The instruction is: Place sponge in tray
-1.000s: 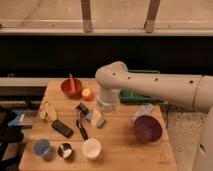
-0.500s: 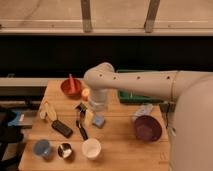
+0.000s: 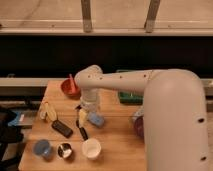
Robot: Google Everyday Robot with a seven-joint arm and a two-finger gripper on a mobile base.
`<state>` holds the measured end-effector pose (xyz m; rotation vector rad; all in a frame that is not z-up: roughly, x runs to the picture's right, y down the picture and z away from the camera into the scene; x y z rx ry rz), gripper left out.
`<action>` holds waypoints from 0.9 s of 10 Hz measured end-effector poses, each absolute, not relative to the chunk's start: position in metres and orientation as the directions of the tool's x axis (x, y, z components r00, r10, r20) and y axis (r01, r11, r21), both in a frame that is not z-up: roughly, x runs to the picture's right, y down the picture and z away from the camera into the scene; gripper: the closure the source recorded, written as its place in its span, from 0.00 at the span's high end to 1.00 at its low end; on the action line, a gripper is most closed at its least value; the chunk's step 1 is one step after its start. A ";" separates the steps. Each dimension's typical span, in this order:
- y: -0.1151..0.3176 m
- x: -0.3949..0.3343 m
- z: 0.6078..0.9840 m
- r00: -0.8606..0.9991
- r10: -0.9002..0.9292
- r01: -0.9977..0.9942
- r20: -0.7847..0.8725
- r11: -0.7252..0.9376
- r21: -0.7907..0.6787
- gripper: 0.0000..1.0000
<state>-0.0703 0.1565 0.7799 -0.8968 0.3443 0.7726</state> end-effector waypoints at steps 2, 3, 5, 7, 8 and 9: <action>0.163 -0.074 0.791 0.680 0.435 -0.733 -0.590 0.382 -0.563 0.78; 0.166 -0.078 0.796 0.677 0.422 -0.736 -0.603 0.392 -0.552 0.78; 0.163 -0.074 0.802 0.659 0.418 -0.752 -0.626 0.408 -0.518 0.78; 0.159 -0.067 0.806 0.638 0.419 -0.767 -0.646 0.424 -0.482 0.78; 0.157 -0.065 0.808 0.629 0.419 -0.772 -0.655 0.434 -0.464 0.78; 0.154 -0.057 0.814 0.614 0.422 -0.783 -0.667 0.436 -0.444 0.78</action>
